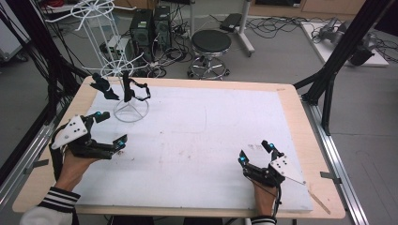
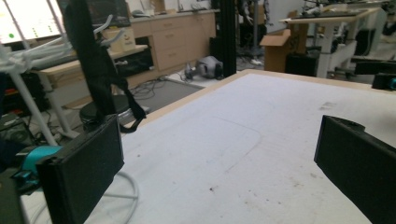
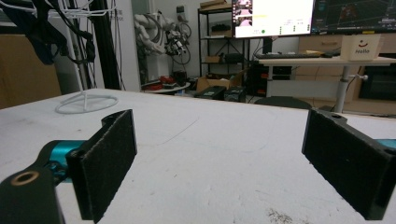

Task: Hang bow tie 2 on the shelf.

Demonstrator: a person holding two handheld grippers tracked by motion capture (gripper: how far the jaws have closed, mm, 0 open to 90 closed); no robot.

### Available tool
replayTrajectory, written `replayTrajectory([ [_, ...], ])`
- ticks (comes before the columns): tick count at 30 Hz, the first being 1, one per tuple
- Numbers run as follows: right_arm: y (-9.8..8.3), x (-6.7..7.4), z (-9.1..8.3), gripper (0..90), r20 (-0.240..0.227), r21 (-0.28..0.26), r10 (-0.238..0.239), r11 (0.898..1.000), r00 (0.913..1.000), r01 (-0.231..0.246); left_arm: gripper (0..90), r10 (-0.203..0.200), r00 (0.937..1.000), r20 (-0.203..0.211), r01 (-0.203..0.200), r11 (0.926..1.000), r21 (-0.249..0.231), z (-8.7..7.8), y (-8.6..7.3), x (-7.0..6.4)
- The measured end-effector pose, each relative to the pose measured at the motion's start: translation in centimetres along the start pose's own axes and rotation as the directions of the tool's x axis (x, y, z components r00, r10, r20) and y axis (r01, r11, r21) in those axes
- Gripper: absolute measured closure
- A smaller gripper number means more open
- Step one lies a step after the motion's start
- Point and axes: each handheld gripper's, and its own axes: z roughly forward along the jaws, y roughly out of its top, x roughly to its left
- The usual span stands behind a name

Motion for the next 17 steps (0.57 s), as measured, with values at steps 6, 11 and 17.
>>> replayTrajectory([
  [6,0.0,0.0,0.0,9.4,-0.001,0.001,-0.005,1.0,1.0,0.005,1.8,-0.014,0.9993,-0.036,0.012,0.9989,-0.045,-0.7,-3.9,-0.4],
  [11,0.0,0.0,0.0,9.4,-0.002,0.001,-0.002,1.0,1.0,0.002,1.8,-0.055,0.9958,-0.074,0.05,0.9962,-0.071,-1.3,-6.4,-0.4],
  [17,0.0,0.0,0.0,9.4,-0.003,-0.001,-0.004,1.0,1.0,0.004,1.7,-0.066,0.9937,-0.091,0.059,0.9951,-0.079,-1.3,-7.9,-0.6],
])
